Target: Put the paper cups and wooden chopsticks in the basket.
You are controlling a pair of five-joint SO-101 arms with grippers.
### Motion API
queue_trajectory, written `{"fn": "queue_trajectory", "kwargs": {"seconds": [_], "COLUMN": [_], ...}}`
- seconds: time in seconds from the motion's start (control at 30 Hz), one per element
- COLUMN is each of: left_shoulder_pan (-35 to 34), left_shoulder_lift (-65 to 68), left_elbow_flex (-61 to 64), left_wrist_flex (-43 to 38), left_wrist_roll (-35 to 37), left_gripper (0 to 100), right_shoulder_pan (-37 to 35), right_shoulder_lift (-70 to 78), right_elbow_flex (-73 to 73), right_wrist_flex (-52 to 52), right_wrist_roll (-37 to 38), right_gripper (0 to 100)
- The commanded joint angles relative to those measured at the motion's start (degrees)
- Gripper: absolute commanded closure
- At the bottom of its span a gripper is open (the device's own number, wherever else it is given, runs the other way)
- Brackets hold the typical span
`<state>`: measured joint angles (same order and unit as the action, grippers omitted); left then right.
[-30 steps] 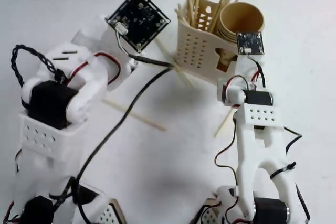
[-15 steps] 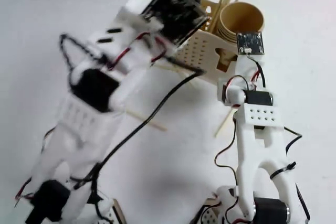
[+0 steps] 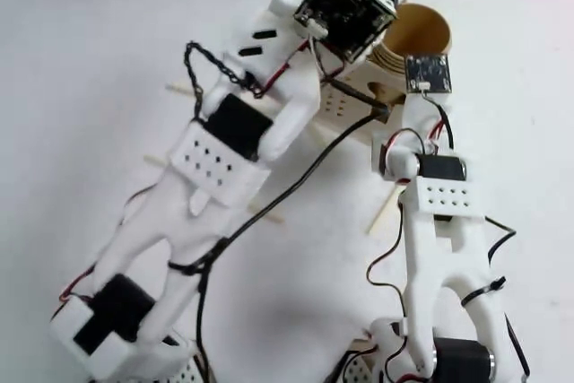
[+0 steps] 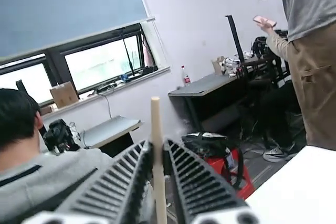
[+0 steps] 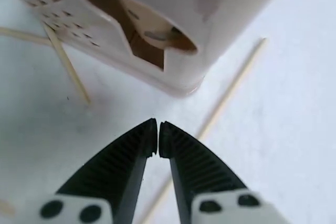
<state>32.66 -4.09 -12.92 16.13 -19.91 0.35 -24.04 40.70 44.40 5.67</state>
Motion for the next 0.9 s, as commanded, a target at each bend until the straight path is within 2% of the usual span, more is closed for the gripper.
{"fn": "queue_trajectory", "kwargs": {"seconds": [0.0, 0.23, 0.33, 0.53, 0.63, 0.87], "left_shoulder_pan": [0.57, -3.12, -4.79, -6.02, -6.37, -7.16], "left_shoulder_lift": [2.51, 8.48, 9.54, 9.45, 9.45, 9.45], "left_elbow_flex": [-2.55, -2.29, -2.55, -2.73, -5.98, -22.15], "left_wrist_flex": [-2.46, -3.60, -3.25, 2.37, 8.79, 30.68], "left_wrist_roll": [2.99, 3.52, 6.95, 7.30, 7.30, 7.21], "left_gripper": [98, 98, 98, 91, 89, 89], "right_shoulder_pan": [0.40, 0.31, 0.22, 0.22, 0.22, 0.13], "right_shoulder_lift": [-2.42, -2.42, -2.42, -2.42, -2.42, -2.68], "right_elbow_flex": [-0.44, -0.35, -0.35, -0.35, -0.35, -0.35], "right_wrist_flex": [-1.54, -1.71, -1.71, -1.71, -1.71, -1.36], "right_wrist_roll": [0.00, 0.00, 0.00, 0.00, 0.00, 0.00], "right_gripper": [97.8, 97.8, 97.8, 97.8, 97.8, 97.8]}}
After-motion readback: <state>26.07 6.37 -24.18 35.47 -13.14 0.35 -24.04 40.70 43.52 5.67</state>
